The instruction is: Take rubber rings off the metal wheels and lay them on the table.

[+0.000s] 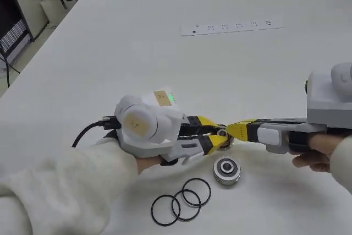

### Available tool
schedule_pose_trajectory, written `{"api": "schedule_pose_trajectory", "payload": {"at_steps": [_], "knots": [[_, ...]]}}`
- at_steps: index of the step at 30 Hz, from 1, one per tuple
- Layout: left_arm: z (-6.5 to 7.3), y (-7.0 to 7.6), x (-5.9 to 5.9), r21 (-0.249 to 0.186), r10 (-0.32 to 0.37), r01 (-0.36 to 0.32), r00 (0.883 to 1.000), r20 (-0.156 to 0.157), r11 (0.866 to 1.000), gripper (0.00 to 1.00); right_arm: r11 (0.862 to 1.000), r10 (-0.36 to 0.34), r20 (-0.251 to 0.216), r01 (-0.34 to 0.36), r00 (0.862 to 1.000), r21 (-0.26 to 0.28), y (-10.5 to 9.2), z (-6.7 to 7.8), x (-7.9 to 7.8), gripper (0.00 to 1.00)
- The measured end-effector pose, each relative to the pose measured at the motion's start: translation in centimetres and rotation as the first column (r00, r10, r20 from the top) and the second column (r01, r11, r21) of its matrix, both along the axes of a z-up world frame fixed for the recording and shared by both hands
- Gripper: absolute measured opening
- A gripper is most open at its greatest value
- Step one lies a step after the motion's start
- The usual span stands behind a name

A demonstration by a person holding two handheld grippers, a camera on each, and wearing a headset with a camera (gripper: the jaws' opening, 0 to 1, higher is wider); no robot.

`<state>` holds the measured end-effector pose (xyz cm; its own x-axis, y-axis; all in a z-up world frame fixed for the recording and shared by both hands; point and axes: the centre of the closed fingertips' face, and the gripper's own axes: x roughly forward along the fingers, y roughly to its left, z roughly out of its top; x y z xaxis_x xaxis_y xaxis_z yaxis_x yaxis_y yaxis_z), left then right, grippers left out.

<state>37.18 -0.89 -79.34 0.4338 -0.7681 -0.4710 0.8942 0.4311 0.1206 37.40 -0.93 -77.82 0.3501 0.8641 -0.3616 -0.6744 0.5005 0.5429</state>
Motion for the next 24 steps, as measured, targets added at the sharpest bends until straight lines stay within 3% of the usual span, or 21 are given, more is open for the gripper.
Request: {"api": "schedule_pose_trajectory", "payload": {"at_steps": [2, 4, 6, 10, 13, 15, 19, 24], "knots": [[0.5, 0.2, 0.1, -0.01, 0.011, -0.011, 1.0, 0.0, 1.0, 0.17, 1.0, -0.007, 0.007, 0.007, 1.0, -0.012, -0.1, -0.1, 0.2, 0.0], [1.1, 0.4, 0.3, -0.052, 0.039, -0.041, 0.998, -0.04, 0.998, 0.24, 1.0, -0.019, 0.0, 0.019, 1.0, -0.007, -0.4, -0.1, 0.4, 0.0], [1.8, 0.7, 0.6, -0.066, 0.047, -0.049, 0.998, -0.035, 0.997, 0.32, 0.999, -0.032, -0.021, 0.033, 0.999, 0.018, -0.6, 0.1, 0.6, 0.0], [2.2, 0.8, 0.4, -0.054, 0.039, -0.041, 0.998, -0.041, 0.998, 0.33, 0.998, -0.053, -0.025, 0.054, 0.998, 0.031, -1.3, 0.4, 1.0, 0.0], [2.3, 0.6, -0.3, -0.052, 0.008, -0.011, 0.998, -0.068, 0.999, 0.4, 0.997, -0.063, -0.027, 0.064, 0.998, 0.042, -1.5, 0.7, 1.2, 0.0], [2.5, 0.5, -0.5, -0.05, -0.001, -0.002, 0.998, -0.068, 0.999, 0.46, 0.996, -0.071, -0.019, 0.072, 0.997, 0.043, -1.9, 0.9, 1.5, 0.0], [3.0, 0.4, -1.4, -0.038, -0.038, 0.036, 0.997, -0.067, 0.999, 0.48, 0.994, -0.09, -0.016, 0.091, 0.996, 0.055, -2.6, 1.5, 1.9, 0.0], [3.3, 1.3, -2.4, -0.017, -0.051, 0.05, 0.996, -0.069, 0.999, 0.55, 0.993, -0.1, 0.0, 0.1, 0.995, 0.07, -3.3, 2.9, 2.2, 0.0]]}}
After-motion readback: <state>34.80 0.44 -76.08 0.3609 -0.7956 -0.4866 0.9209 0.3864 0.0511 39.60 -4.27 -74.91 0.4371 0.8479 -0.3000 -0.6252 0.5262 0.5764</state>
